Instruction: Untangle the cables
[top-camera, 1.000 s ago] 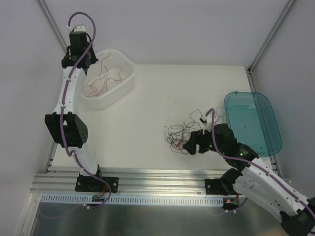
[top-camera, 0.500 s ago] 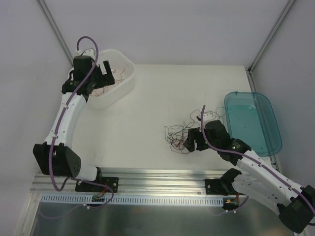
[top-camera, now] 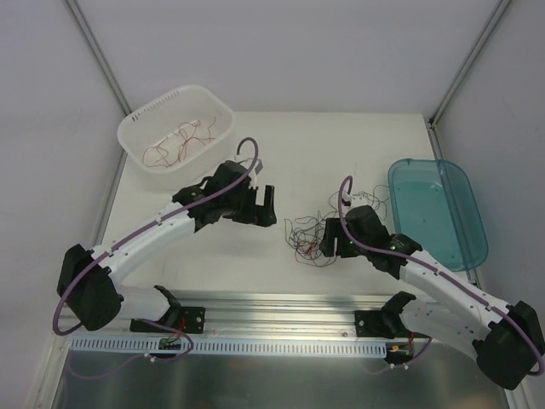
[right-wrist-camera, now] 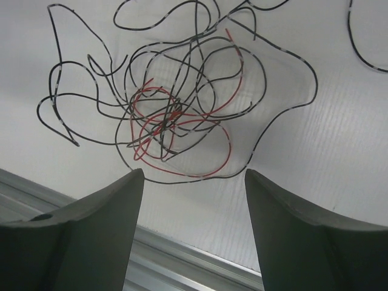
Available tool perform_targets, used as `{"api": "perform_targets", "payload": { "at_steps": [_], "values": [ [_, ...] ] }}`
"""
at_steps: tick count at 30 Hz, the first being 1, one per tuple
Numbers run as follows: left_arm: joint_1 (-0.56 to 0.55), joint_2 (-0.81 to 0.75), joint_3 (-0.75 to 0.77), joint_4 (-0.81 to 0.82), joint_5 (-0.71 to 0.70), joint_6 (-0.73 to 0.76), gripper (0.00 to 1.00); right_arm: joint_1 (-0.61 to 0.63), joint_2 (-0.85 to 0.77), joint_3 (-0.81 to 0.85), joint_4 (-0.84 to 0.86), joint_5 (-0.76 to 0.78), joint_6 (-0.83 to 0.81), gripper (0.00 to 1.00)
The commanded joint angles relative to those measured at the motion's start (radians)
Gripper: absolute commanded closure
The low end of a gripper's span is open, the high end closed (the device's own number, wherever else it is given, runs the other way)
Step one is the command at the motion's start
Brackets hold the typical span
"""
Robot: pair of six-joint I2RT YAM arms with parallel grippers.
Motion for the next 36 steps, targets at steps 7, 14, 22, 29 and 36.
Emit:
{"api": "perform_targets", "payload": {
  "at_steps": [7,14,22,29,36],
  "values": [
    [-0.226,0.323,0.175,0.084,-0.143,-0.174,0.02,0.003,-0.113,-0.03,-0.056,0.118,0.087,0.26],
    [-0.268,0.492,0.241,0.087,-0.173,-0.237,0.17,0.006,-0.094,-0.052,-0.019,0.021,0.091,0.26],
    [-0.275,0.472,0.176,0.093,-0.226,-0.274,0.91,0.081,0.001,-0.023,0.04,-0.088,0.058,0.27],
    [-0.274,0.347,0.066,0.093,-0.269,-0.304,1.0,0.193,0.146,0.066,0.082,-0.08,0.022,0.32],
    [-0.274,0.215,-0.046,0.095,-0.285,-0.346,1.0,0.225,0.197,0.051,0.211,-0.065,0.137,0.44]
  ]
}}
